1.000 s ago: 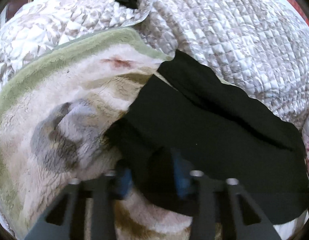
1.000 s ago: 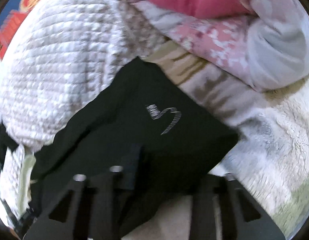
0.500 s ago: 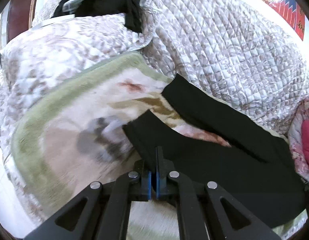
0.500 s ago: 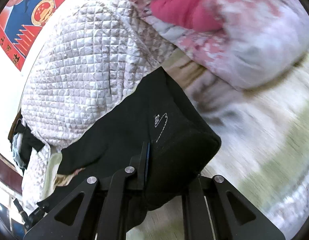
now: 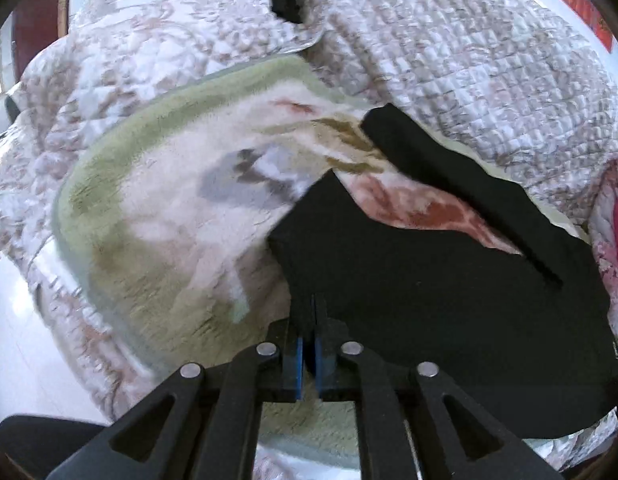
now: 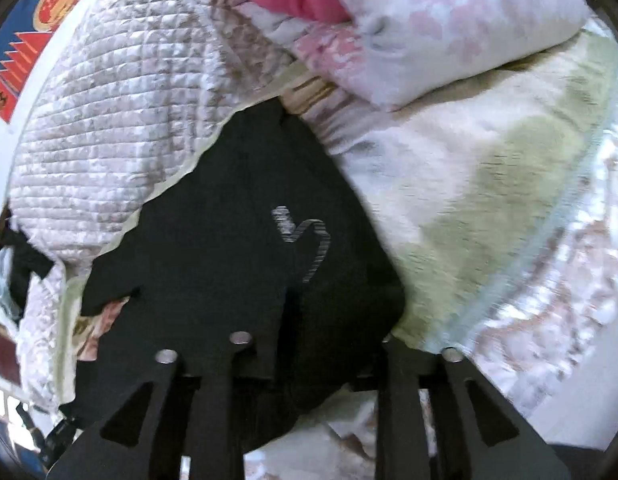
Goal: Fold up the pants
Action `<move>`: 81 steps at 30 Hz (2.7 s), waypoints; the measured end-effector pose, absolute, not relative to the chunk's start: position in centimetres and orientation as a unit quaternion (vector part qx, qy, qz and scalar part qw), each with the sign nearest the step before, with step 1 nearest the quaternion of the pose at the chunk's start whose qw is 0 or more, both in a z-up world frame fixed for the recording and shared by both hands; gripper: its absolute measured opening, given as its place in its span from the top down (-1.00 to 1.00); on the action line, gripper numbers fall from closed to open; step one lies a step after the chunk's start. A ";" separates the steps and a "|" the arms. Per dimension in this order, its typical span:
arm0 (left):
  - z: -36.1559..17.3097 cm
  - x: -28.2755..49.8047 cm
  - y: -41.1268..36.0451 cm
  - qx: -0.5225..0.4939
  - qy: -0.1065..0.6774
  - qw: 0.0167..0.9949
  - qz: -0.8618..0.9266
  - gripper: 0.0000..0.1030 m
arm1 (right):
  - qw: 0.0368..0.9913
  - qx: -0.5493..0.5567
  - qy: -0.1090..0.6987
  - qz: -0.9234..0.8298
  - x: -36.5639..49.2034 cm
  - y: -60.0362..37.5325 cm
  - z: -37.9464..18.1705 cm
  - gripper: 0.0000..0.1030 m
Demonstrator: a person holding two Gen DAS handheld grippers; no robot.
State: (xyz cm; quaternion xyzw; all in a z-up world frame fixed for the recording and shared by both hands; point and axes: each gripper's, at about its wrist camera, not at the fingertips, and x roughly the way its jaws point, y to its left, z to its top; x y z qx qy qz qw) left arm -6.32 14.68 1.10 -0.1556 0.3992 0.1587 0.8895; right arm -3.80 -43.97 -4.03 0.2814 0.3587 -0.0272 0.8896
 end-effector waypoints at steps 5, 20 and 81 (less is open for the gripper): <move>2.5 -7.9 16.3 -0.147 0.374 0.888 0.225 0.80 | 0.922 0.252 0.273 -0.112 -7.7 -45.2 -0.5 0.18; 0.4 2.7 7.9 -0.052 0.417 0.907 0.040 0.41 | 0.928 0.056 0.363 -0.056 3.2 -39.2 -3.1 0.22; 0.9 -2.3 0.4 -0.002 0.423 0.906 0.034 0.35 | 0.923 -0.073 0.348 0.144 -2.1 -25.1 -3.7 -0.05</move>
